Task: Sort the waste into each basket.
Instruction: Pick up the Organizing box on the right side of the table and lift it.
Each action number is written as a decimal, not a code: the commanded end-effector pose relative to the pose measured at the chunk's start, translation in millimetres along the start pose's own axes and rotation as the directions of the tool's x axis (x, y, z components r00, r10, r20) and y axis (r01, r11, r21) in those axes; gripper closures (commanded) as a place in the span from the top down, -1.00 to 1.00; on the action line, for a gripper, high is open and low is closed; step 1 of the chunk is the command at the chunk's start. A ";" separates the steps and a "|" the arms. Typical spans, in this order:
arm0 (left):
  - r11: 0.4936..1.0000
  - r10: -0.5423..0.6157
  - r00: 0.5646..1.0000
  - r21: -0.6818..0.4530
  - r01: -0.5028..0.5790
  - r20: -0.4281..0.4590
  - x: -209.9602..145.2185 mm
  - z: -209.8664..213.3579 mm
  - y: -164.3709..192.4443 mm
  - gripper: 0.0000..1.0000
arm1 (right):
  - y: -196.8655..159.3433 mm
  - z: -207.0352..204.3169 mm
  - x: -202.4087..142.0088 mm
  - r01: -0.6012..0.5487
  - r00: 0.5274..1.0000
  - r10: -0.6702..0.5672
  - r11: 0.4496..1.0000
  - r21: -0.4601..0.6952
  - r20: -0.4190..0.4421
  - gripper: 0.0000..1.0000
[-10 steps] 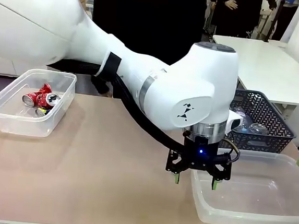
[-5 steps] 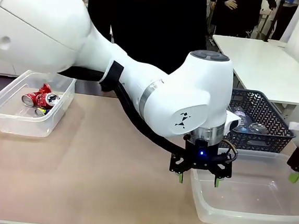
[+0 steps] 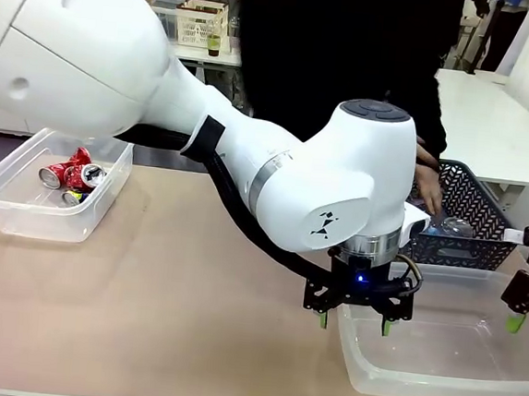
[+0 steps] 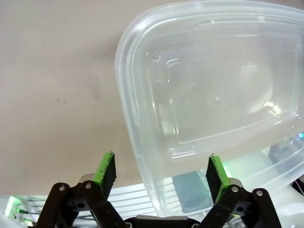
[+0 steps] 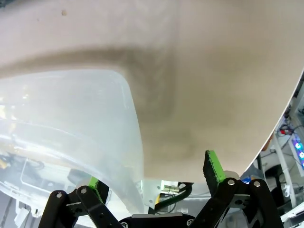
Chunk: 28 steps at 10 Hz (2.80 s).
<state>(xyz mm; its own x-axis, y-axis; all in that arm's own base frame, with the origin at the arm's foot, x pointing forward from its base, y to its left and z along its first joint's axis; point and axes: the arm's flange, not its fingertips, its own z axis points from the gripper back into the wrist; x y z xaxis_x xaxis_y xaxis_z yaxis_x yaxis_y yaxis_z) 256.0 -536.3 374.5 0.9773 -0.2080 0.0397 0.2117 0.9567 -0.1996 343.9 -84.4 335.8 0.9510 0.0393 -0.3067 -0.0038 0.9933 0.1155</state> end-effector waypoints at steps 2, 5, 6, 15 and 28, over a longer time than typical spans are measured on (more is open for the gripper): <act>0.999 -0.003 0.999 0.039 0.001 0.048 -3.3 -5.1 -2.0 -0.32 | 3.2 -31.7 -47.0 -0.011 0.997 0.008 0.999 0.040 0.071 1.00; 0.999 -0.012 0.998 0.041 0.009 0.058 -4.8 -4.6 -0.9 -1.00 | 2.7 -32.3 -47.2 -0.007 0.998 0.005 0.999 0.043 0.065 -1.00; 0.999 -0.003 0.999 0.044 0.001 0.047 -4.9 -4.4 0.0 -0.67 | 2.9 -30.5 -45.7 -0.006 0.998 0.003 0.999 0.038 0.070 -0.19; 0.994 0.079 0.997 0.078 -0.078 -0.011 -16.0 25.5 23.5 -1.00 | 21.3 0.7 -50.2 0.029 0.999 -0.029 0.998 0.048 0.016 -1.00; 0.972 0.222 0.970 0.106 -0.212 -0.095 -19.5 194.5 326.7 -1.00 | 263.9 125.7 3.5 -0.142 0.989 0.140 0.988 0.062 0.040 -1.00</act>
<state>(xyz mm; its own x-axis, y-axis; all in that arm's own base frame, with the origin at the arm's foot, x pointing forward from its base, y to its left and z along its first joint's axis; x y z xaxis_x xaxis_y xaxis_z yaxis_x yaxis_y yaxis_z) 283.5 -212.5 505.8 0.9995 0.0231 -0.0222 -0.0274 0.9758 -0.2168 391.6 205.6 485.1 0.9331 0.2052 -0.2955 -0.1165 0.9495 0.2913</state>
